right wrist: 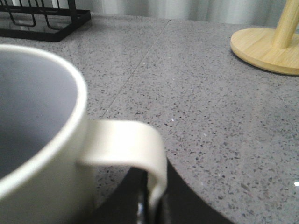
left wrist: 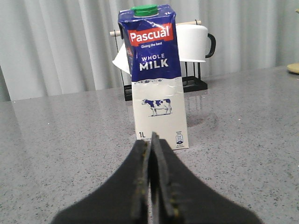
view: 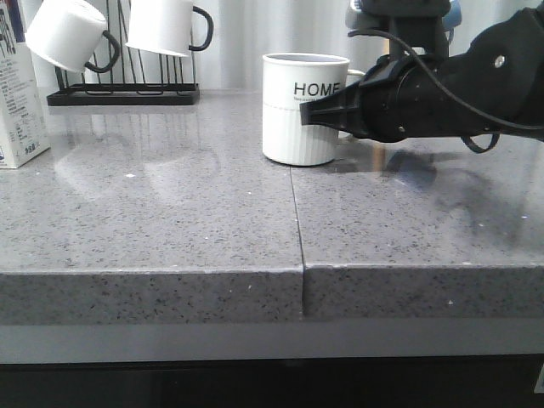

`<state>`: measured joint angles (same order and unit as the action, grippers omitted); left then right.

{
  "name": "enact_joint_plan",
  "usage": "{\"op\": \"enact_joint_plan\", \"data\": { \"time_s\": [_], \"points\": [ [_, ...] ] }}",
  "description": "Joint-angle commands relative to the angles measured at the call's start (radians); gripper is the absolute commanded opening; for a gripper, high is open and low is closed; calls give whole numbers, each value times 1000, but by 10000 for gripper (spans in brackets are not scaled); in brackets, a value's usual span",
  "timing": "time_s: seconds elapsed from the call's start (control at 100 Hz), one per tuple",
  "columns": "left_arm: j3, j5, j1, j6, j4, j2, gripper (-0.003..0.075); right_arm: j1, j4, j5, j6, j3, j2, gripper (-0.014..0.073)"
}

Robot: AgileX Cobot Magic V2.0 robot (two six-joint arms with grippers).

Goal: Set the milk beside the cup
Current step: 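Set the mug down at table center and open the right gripper, then withdraw the right gripper away from the mug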

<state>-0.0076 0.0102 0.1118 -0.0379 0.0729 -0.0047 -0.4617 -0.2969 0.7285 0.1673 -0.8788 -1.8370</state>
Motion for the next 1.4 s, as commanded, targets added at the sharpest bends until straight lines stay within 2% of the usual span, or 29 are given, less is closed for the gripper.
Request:
{"op": "enact_joint_plan", "data": {
  "time_s": [0.0, 0.18, 0.19, 0.2, 0.49, 0.61, 0.74, 0.9, 1.02, 1.169, 1.289, 1.389],
  "points": [
    [51, -79, -3, -8, -7, -33, -21, 0, 6, 82, 11, -31, 43, -53],
    [51, -79, -3, -8, -7, -33, -21, 0, 6, 82, 11, -29, 43, 197],
    [51, -79, -3, -8, -7, -33, -21, -5, 5, 66, 11, -5, 71, 311],
    [51, -79, -3, -8, -7, -33, -21, -5, 4, 66, 9, 55, 126, 311],
    [51, -79, -3, -8, -7, -33, -21, -15, 3, 66, 8, 194, 271, 311],
    [51, -79, -3, -8, -7, -33, -21, -2, -12, 20, 9, 240, 379, 311],
    [51, -79, -3, -8, -7, -33, -21, 53, -19, -165, 35, 252, 513, 311],
    [51, -79, -3, -8, -7, -33, -21, 192, 21, -381, 45, 257, 698, 311],
    [51, -79, -3, -8, -7, -33, -21, 291, 101, -441, 16, 292, 848, 311],
    [51, -79, -3, -8, -7, -33, -21, 387, 209, -488, -102, 373, 1042, 311],
    [51, -79, -3, -8, -7, -33, -21, 422, 268, -589, -167, 438, 1195, 311],
    [51, -79, -3, -8, -7, -33, -21, 429, 308, -679, -161, 487, 1320, 311]
  ]
}}
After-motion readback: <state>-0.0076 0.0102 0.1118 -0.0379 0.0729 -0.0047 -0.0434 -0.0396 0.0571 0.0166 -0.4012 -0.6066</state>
